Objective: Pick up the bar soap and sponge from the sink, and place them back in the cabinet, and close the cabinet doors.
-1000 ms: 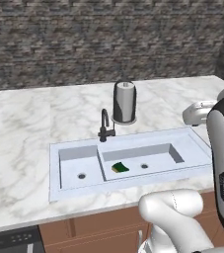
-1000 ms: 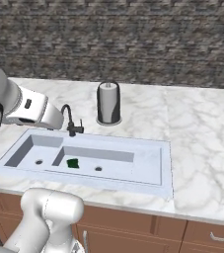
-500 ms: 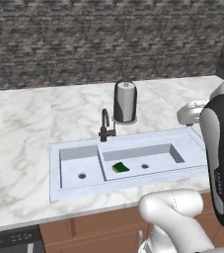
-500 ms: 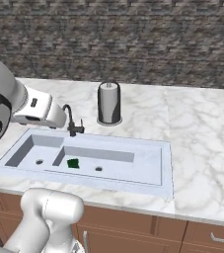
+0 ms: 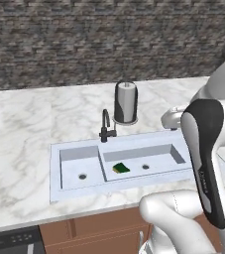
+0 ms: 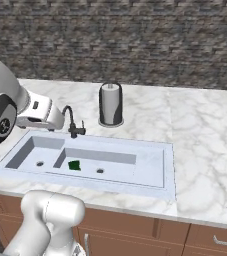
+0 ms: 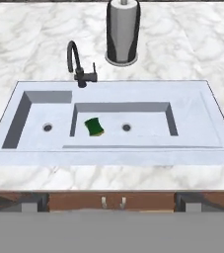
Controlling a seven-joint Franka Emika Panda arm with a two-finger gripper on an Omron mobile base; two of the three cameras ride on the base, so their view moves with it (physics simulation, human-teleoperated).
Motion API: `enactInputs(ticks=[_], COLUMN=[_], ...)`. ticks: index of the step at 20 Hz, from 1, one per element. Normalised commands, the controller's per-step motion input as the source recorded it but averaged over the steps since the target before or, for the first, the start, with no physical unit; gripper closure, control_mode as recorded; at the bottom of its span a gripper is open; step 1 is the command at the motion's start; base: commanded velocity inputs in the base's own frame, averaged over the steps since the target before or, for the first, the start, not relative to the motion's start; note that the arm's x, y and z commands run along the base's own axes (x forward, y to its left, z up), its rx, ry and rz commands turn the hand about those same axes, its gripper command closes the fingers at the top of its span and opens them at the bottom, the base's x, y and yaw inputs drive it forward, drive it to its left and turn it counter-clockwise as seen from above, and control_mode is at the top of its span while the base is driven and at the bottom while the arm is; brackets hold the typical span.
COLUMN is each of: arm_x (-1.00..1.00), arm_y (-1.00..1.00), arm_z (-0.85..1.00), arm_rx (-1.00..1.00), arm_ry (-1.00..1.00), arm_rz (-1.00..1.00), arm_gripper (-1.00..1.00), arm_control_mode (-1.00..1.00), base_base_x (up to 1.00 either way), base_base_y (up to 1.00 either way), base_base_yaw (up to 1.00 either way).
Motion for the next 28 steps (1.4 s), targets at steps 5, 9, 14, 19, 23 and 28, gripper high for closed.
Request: enactInputs(ticks=[5, 9, 14, 19, 23, 28], arm_x=[0.05, 0.10, 0.18, 0.21, 0.27, 0.35], arm_y=[0.09, 0.08, 0.08, 0.00, 0.00, 0.03], arm_z=[-0.16, -0.16, -0.21, -0.36, -0.45, -0.43], arm_rx=[0.01, 0.01, 0.00, 0.00, 0.00, 0.00], arm_ry=[0.14, 0.16, 0.15, 0.02, 0.00, 0.00], arm_rz=[0.05, 0.05, 0.04, 0.05, 0.04, 0.03], arm_gripper=[-1.00, -1.00, -1.00, -1.00, -1.00, -1.00], arm_control_mode=[-1.00, -1.00, -1.00, -1.00, -1.00, -1.00], base_base_x=[0.00, 0.00, 0.00, 0.00, 0.00, 0.00], base_base_y=[0.00, 0.00, 0.00, 0.00, 0.00, 0.00], base_base_yaw=[0.00, 0.00, 0.00, 0.00, 0.00, 0.00])
